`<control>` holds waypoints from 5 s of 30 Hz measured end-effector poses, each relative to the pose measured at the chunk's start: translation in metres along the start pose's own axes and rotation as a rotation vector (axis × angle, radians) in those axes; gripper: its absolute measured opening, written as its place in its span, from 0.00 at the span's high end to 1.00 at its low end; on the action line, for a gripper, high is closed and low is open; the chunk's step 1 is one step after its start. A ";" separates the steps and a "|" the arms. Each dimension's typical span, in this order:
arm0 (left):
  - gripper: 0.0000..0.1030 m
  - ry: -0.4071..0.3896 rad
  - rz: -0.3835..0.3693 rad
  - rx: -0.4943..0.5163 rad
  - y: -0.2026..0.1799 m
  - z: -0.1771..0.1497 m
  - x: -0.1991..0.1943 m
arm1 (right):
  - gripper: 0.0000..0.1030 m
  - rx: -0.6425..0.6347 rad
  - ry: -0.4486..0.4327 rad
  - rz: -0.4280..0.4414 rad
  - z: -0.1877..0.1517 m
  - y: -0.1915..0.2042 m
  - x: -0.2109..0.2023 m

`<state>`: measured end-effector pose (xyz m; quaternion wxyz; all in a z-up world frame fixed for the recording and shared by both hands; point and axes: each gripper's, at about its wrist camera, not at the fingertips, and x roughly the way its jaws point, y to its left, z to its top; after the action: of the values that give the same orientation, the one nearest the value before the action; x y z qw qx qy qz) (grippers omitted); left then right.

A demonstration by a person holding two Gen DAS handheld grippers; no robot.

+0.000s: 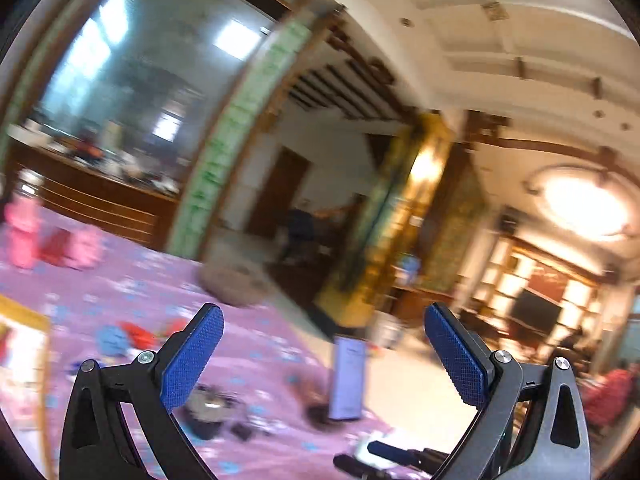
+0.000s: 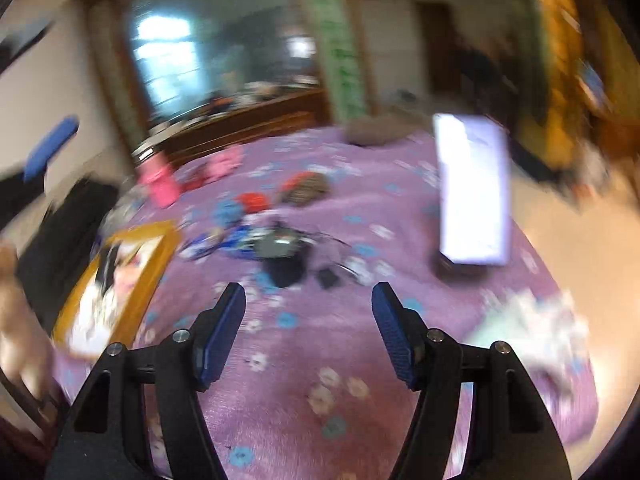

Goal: Organize soft objects

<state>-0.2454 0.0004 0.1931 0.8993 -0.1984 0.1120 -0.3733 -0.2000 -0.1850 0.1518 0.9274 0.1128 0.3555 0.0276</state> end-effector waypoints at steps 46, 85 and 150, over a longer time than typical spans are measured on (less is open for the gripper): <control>0.00 0.066 0.810 0.130 0.160 0.027 -0.156 | 0.36 0.015 0.050 0.281 0.048 0.130 0.070; 0.01 0.561 0.923 0.180 0.156 0.005 0.056 | 0.36 -0.071 0.091 0.184 0.058 0.043 0.113; 0.32 0.688 0.627 -0.197 0.264 -0.022 0.124 | 0.36 -0.760 0.843 0.108 0.063 0.155 0.320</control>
<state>-0.0011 0.0752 0.0508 0.8561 -0.1040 0.4928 -0.1157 0.0851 -0.0040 0.0239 0.6780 -0.2313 0.6538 0.2437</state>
